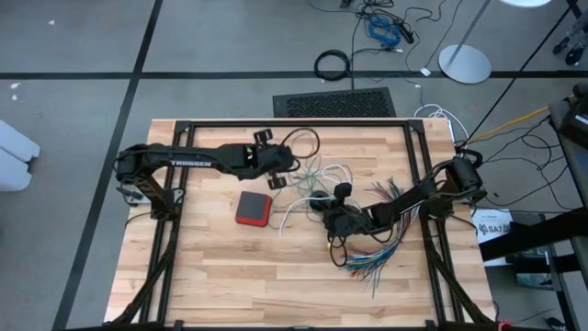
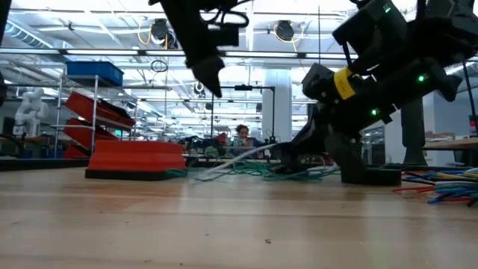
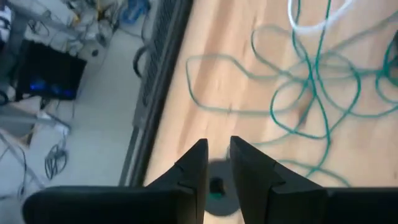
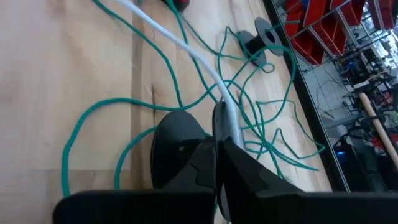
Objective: Coiling cords
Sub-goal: Coil the white wire cable on the spool
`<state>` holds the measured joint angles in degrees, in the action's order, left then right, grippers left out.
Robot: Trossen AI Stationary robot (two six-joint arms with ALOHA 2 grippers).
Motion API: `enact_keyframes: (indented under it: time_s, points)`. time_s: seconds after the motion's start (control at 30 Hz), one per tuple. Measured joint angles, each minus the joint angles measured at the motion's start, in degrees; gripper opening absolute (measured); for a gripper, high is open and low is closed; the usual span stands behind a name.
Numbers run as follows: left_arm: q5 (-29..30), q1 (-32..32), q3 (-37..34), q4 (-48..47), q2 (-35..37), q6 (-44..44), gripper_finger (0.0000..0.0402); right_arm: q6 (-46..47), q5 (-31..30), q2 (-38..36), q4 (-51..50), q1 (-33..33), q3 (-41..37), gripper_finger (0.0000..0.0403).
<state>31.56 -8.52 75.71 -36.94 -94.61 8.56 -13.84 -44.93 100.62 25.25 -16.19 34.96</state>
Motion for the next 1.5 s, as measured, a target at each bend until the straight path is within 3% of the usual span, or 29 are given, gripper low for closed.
enact_keyframes:
  time_s: [0.13,0.37,0.57,0.77,0.83,1.03,1.13,1.27,1.4,1.5]
  points:
    - [1.06,1.01,-2.23,0.16,0.11,-2.21,0.0074,1.39,2.23,-3.97,-2.46,-2.02,-0.09,0.0]
    - [-7.83,6.49,-6.48,10.36,0.2,-2.25,0.0074,2.88,2.55,-15.29,-6.22,-7.49,-0.15,0.0001]
    - [-16.15,11.67,-10.32,28.23,0.2,-0.18,0.0074,2.8,6.75,-24.87,-8.41,-10.94,-0.14,0.0001]
    - [-27.17,13.12,-16.36,48.0,0.2,1.21,0.0074,4.62,6.74,-29.61,-15.96,-15.9,-0.13,0.0001]
    - [-33.42,12.55,-19.5,55.37,-0.16,0.88,0.0074,5.57,9.25,-30.76,-18.02,-17.25,-0.13,0.0001]
    - [-61.36,9.46,-28.26,82.78,-5.78,-5.53,0.0074,6.34,16.48,-33.59,-17.82,-18.97,-0.13,0.0001]
    - [-64.12,8.64,-28.59,90.96,-9.44,-8.62,0.0074,6.06,20.83,-34.62,-16.27,-18.9,-0.13,0.0001]
    - [-65.36,7.49,-25.97,92.28,-14.72,-11.73,0.0074,5.09,29.73,-34.86,-12.46,-17.21,-0.13,0.0]
    - [-74.26,7.04,-20.9,93.05,-19.79,-14.73,0.0074,5.55,38.1,-34.86,-9.87,-14.08,-0.13,0.0]
    - [-77.41,7.09,-17.72,93.27,-22.18,-15.74,0.0074,5.77,41.96,-34.86,-9.09,-12.08,-0.13,0.0]
